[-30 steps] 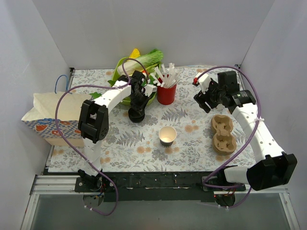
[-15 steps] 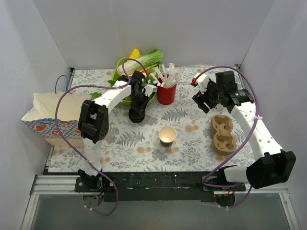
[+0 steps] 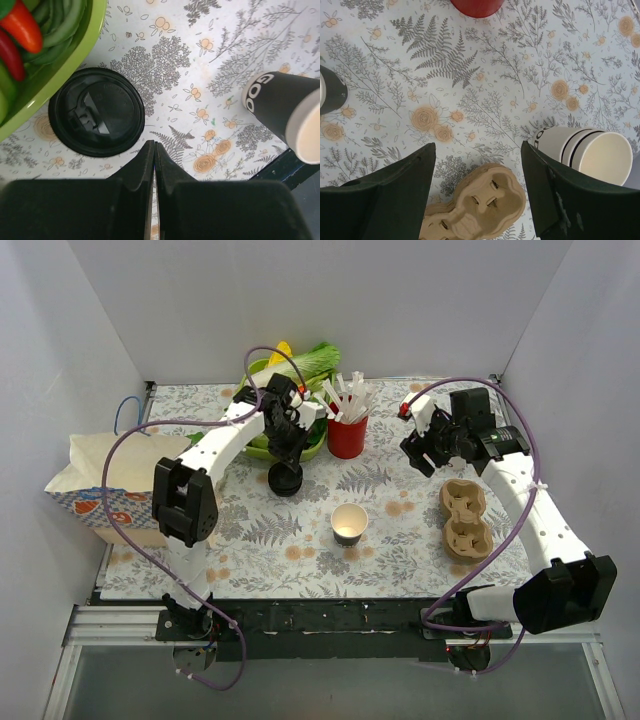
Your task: Pack the takeout coffee
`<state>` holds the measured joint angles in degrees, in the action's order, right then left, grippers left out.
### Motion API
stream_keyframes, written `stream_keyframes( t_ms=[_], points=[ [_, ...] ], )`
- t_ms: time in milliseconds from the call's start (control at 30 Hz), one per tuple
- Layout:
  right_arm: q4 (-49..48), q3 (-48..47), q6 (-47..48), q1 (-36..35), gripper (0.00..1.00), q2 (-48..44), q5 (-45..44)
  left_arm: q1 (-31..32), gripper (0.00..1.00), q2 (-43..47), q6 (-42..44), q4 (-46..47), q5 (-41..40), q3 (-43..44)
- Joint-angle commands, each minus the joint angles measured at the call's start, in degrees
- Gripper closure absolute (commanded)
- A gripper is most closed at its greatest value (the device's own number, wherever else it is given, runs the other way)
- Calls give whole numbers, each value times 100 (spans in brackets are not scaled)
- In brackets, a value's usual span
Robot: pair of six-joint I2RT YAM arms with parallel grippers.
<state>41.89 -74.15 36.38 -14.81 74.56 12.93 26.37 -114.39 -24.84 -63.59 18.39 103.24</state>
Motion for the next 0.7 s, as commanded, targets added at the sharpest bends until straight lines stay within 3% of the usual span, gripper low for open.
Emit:
stream_keyframes(
  t_ms=[0,167,200,233,267,333,367,467,667],
  points=[
    [108,-354,-8,-40,24,-161,701,-9,100,768,111,-364,85,337],
    [232,-364,220,-119,24,-179,1027,-35,100,1234,76,-110,602,-75],
    [189,-355,246,-136,24,-179,1036,-18,96,1304,41,186,648,-407],
    [179,-363,247,-197,24,-170,1036,-18,81,1357,-3,355,648,-575],
    [188,-398,247,-224,24,-109,1045,0,73,1410,-38,522,631,-734],
    [267,-512,229,-303,24,-48,1063,35,59,1323,-205,821,552,-920],
    [293,-539,212,-329,24,5,1071,52,57,1105,-275,857,517,-902],
    [329,-574,176,-382,24,6,1037,79,52,709,-468,831,455,-692],
    [268,-399,159,-400,24,-161,922,79,53,286,-645,945,165,-437]
  ],
)
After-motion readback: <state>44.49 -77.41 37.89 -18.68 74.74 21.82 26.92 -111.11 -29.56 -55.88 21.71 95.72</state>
